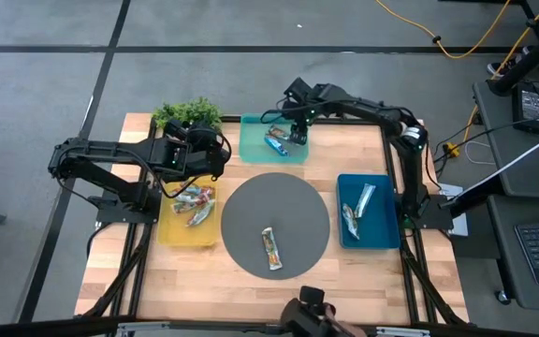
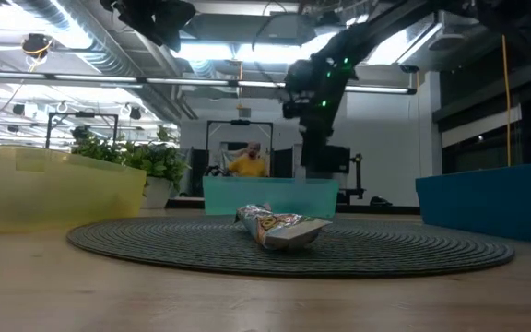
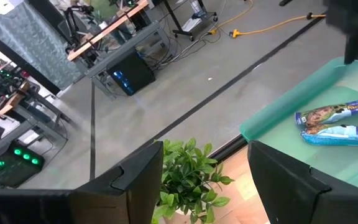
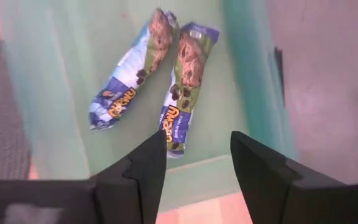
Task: Pick and place Granola Bars by type
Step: Put the yellow granola bar into the blue bin
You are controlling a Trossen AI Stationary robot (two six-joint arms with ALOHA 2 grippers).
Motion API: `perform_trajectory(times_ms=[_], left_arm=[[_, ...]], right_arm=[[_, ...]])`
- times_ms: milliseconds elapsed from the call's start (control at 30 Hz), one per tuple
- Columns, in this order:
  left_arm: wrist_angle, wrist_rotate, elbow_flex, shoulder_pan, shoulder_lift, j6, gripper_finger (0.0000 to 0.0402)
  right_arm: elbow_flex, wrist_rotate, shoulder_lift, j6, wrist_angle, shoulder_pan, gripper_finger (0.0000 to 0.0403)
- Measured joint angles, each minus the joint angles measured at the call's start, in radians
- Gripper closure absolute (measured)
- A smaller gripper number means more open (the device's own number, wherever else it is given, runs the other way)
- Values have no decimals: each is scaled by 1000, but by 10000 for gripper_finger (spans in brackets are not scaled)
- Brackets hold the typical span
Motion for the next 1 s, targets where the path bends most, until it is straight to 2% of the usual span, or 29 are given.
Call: perform_trajectory(times_ms=[67,233,300,433,700,833,1000], left_arm=[[0,0,0,0,0,0,176],[0,1,0,0,0,0,176],[0,1,0,0,0,0,176],[-2,3,0,0,-6,7,176],[-1,4,-1,0,-37,71,176],[-2,10,-1,0,-55,72,176],[-1,47,-1,0,-73,98,176]], right_arm=[[0,-32,-31,-31,-12,8,228],[0,-243,-117,-62,-40,48,245],[0,-284,-149,-90,-67,74,250],[0,-289,-217,-210,-159,157,258],[0,-288,-304,-382,-267,414,276],[0,-286,-306,-354,-292,528,284],[0,-291,-292,-255,-294,613,286]])
